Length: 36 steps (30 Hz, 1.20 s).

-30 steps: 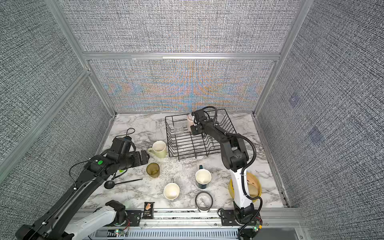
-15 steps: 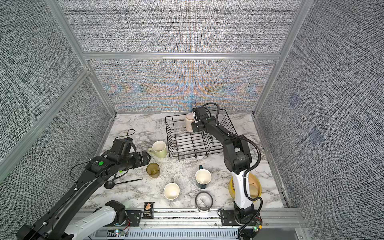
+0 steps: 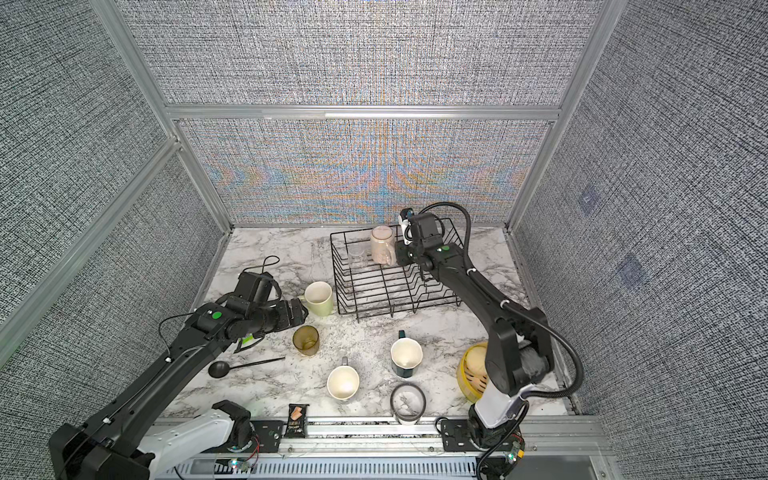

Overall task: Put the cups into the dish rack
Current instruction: 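Open the right gripper and withdraw it while the left reaches toward the light green mug, then lower the left gripper around the light green mug's rim and grasp it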

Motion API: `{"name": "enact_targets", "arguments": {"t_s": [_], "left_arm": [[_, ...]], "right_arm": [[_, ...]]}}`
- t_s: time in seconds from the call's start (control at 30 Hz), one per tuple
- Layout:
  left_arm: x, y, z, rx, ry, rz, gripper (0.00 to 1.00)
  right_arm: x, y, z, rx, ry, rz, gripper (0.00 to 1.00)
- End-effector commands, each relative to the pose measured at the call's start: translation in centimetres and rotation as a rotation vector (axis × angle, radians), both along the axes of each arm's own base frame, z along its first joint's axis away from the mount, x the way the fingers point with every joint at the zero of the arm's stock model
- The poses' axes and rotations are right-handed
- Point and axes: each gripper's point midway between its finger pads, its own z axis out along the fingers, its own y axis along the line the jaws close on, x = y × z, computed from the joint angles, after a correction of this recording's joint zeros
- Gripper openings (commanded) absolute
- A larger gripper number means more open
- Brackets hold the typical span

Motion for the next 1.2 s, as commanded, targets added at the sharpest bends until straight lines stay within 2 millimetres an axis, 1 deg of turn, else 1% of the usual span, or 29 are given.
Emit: {"name": "enact_targets", "arguments": {"t_s": [0.0,0.07,0.1,0.2,0.27,0.3,0.33,0.47,0.6,0.73,0.83,1.03,1.17], "left_arm": [[1.4,-0.1,0.1,0.012,-0.015,0.024,0.96],[2.2,-0.3,0.1,0.02,-0.018,0.032,0.96],[2.6,-0.3,0.1,0.024,-0.023,0.039,0.95],[3.7,-0.6,0.1,0.021,-0.03,0.059,0.91],[4.4,-0.9,-0.1,0.015,-0.025,0.075,0.9],[4.7,-1.1,-0.2,0.01,-0.024,0.082,0.89],[5.0,-1.1,-0.4,0.011,-0.021,0.097,0.88],[6.4,-1.4,-1.5,0.012,-0.002,0.146,0.85],[7.8,-1.6,-2.8,0.04,0.033,0.173,0.84],[8.9,-2.3,-3.9,0.057,0.066,0.168,0.83],[9.4,-2.2,-5.0,0.077,0.092,0.181,0.81],[9.6,-1.8,-6.8,0.097,0.126,0.203,0.78],[9.7,-1.5,-7.6,0.112,0.138,0.207,0.74]], "right_arm": [[-2.1,-0.5,1.1,0.048,-0.03,0.001,0.46],[-3.9,-1.5,1.2,0.047,-0.044,-0.012,0.49],[-4.8,-2.3,1.3,0.045,-0.048,-0.034,0.51],[-7.3,-4.4,1.5,0.04,-0.077,-0.087,0.59],[-8.9,-5.8,1.7,0.049,-0.1,-0.129,0.71],[-10.0,-6.6,0.6,0.043,-0.096,-0.151,0.82],[-10.8,-7.4,0.4,0.046,-0.109,-0.177,0.98],[-12.9,-9.7,-0.2,0.068,-0.126,-0.247,0.99],[-14.4,-10.5,-0.5,0.091,-0.11,-0.261,0.99],[-15.4,-10.3,-0.5,0.099,-0.086,-0.227,0.99],[-15.7,-9.7,-0.6,0.112,-0.07,-0.186,0.99],[-16.0,-8.6,-1.7,0.128,-0.006,-0.138,0.99],[-16.2,-8.5,-2.2,0.126,0.013,-0.134,0.99]]}}
